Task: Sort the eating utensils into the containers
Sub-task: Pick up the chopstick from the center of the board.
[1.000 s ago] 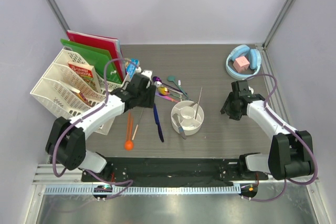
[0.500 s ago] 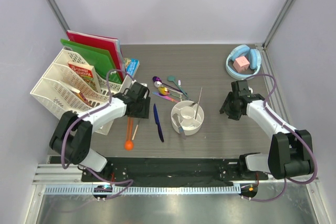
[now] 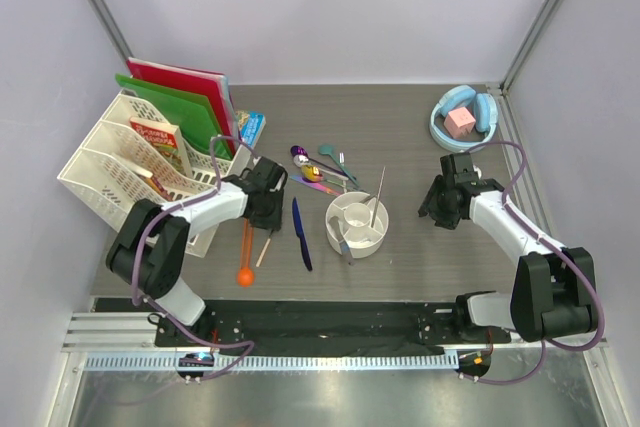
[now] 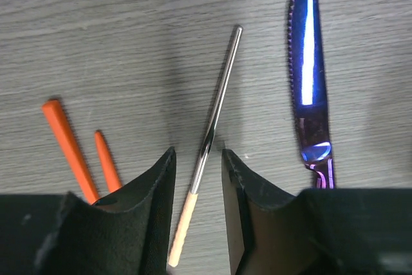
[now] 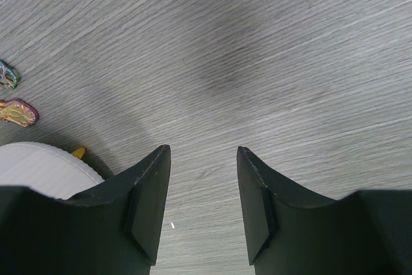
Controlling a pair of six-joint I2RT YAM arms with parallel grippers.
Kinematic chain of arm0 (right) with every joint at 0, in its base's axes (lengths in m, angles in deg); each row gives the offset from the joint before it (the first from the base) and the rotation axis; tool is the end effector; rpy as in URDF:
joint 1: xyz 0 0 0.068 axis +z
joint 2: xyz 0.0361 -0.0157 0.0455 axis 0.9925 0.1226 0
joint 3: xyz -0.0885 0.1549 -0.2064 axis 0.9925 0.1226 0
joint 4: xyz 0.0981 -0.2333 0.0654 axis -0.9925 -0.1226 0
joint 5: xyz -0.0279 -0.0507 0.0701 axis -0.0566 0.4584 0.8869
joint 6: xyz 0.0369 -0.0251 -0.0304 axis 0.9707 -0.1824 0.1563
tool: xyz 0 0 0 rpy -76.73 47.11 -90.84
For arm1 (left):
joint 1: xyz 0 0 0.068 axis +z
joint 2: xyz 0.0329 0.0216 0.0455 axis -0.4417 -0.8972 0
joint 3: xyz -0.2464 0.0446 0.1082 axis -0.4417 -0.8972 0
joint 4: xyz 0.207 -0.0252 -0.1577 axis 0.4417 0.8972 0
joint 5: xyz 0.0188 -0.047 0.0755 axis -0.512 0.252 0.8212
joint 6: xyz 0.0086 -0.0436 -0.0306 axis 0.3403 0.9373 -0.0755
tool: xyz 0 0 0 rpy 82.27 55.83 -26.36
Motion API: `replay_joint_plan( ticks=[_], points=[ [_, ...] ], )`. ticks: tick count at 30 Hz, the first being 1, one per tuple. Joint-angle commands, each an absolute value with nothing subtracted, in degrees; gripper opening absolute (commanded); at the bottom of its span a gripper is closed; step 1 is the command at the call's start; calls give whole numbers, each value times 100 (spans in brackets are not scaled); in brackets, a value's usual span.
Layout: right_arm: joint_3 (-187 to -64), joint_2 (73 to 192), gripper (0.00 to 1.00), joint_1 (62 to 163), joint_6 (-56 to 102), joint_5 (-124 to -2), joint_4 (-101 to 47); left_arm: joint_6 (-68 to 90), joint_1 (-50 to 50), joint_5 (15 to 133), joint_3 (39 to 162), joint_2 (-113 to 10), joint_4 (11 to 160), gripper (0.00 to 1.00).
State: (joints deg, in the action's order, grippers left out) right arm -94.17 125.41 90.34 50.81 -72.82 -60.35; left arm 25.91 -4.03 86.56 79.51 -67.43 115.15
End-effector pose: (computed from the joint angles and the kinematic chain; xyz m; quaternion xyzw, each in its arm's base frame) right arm 0.2354 0.0288 0.1982 0.2358 0.9453 0.0601 0.2171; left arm 0.2549 -0.1456 0.1626 0.0249 0.9811 -0.0581 0.1827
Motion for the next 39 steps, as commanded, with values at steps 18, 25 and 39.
replay_joint_plan(
  ticks=[18, 25, 39],
  points=[
    [-9639, 12676, 52, 9017, 5116, -7216, -5867, 2820, -411, 7176, 8065, -6871, 12003, 0],
    [-9587, 12641, 52, 9017, 5204, -7225, -5841, 2785, -402, 7246, 8196, -6801, 12047, 0],
    [-9437, 12527, 52, 9017, 5354, -7242, -5788, 2644, -473, 7396, 8469, -7319, 12486, 17]
  ],
)
